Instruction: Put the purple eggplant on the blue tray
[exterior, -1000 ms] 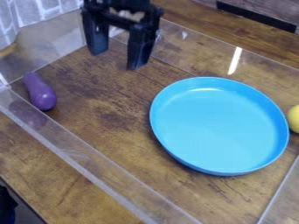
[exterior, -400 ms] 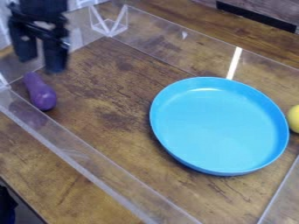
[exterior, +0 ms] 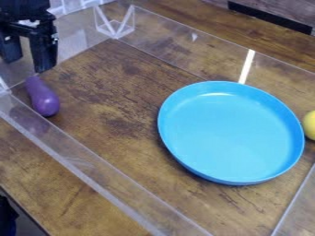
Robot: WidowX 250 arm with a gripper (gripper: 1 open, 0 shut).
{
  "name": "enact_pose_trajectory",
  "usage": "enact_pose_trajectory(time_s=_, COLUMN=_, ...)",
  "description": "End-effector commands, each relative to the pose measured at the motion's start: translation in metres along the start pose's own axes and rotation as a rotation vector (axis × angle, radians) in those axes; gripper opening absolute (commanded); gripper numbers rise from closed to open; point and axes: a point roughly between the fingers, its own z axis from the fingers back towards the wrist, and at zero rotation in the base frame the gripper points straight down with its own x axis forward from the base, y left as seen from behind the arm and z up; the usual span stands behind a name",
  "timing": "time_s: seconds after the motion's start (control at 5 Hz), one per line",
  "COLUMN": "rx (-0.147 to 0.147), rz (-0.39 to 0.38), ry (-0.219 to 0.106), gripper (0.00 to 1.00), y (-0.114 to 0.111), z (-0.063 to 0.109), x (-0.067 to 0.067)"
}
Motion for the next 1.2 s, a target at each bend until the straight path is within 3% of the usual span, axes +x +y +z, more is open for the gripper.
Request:
enact_pose_trajectory(time_s=0.0, rx=0.007, rz=0.039, ry=-0.028, gripper=1.0, y=0.006, z=-0.003, x=0.004)
enact_pose_trajectory(time_s=0.4, rx=0.011, rz=0.168, ry=-0.063, gripper=1.0, y=0.019, z=-0.037, x=0.006)
enact_pose_trajectory(time_s=0.8, rx=0.016, rz=0.332, ry=-0.082, gripper=1.0, y=0.023, z=-0.038, x=0.034)
enact_pose_trajectory(time_s=1.0, rx=0.011, rz=0.434, ry=-0.086, gripper=1.0, y=0.031, z=-0.045, x=0.04)
